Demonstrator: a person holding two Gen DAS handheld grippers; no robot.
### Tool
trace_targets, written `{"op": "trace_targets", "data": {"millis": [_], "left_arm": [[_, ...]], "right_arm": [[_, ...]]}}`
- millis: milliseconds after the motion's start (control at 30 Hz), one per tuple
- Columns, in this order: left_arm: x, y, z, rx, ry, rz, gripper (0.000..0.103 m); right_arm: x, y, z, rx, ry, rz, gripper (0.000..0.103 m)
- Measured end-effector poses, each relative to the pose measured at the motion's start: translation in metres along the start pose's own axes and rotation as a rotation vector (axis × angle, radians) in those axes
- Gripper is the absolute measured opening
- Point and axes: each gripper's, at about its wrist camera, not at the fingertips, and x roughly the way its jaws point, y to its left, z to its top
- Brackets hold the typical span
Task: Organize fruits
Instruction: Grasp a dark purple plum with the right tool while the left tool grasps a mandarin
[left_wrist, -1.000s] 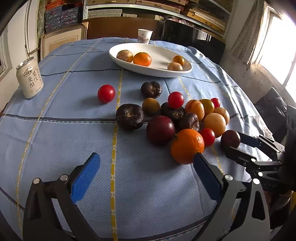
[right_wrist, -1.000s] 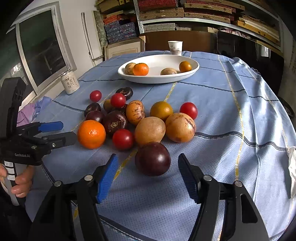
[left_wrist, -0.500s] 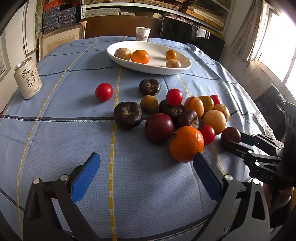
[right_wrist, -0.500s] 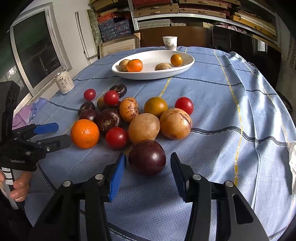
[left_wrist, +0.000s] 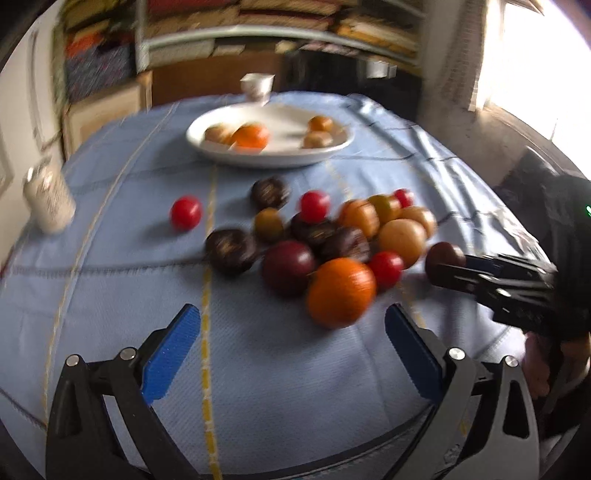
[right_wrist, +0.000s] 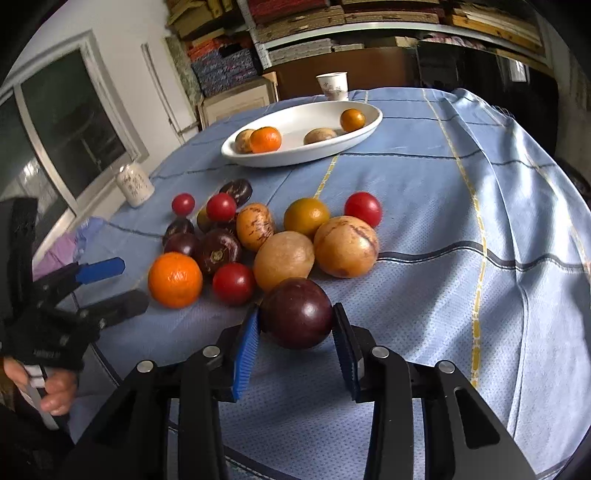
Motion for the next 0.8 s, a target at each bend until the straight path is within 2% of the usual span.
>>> {"op": "trace_targets", "data": {"millis": [67, 133, 267, 400, 733, 800], "left_arm": [[-0.003, -0.010, 0.002, 0.033, -0.023, -0.028, 0.098], [0.000, -0.016, 0.004, 0.044, -0.017, -0.045, 0.085], [0.015, -0.018, 0.009, 0.033, 0.052, -0.058, 0.058], [0.025, -0.013, 0.011, 0.005, 0.083, -0.070, 0.055], [0.035, -0.020, 0.013, 0.026, 0.106, -0.060, 0.052], [0.036, -0.020, 0.014, 0.023, 0.109, -0.061, 0.046]], "right_arm": [[0.000, 0.000, 0.000, 0.002, -0.001, 0.001, 0.040], [-0.001, 0.000, 0.000, 0.004, -0.006, 0.004, 0.040], [-0.004, -0.004, 0.000, 0.021, -0.021, 0.016, 0.040], [-0.005, -0.007, 0.000, 0.033, -0.028, 0.033, 0.040], [-0.007, -0.011, 0.000, 0.054, -0.043, 0.065, 0.041], [-0.008, -0.012, 0.000, 0.056, -0.046, 0.066, 0.041]]}}
